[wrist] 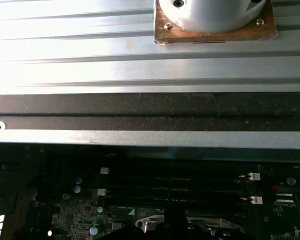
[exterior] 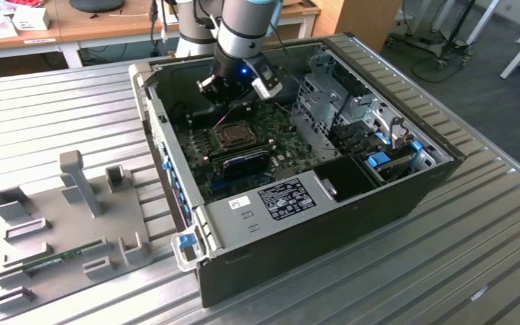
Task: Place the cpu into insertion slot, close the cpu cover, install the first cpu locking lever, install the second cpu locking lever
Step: 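Install the first cpu locking lever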
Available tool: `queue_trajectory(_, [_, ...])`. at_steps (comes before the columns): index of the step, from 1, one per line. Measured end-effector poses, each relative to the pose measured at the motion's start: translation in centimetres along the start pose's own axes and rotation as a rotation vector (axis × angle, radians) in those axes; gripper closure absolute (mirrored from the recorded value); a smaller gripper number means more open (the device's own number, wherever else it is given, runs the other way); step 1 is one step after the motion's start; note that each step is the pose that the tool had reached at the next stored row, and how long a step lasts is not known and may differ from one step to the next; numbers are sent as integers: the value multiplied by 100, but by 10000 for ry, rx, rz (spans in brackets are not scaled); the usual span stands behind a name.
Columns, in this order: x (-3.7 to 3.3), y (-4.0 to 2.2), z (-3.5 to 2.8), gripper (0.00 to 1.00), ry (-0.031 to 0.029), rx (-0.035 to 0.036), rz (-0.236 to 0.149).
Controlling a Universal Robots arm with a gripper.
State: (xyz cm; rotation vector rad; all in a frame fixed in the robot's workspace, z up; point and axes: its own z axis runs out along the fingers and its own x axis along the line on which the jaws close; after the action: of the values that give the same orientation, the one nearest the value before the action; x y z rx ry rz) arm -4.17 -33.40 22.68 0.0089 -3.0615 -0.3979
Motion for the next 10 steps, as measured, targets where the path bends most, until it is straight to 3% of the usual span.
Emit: queue_trajectory(10, [-9, -8, 31, 89, 2, -141, -6])
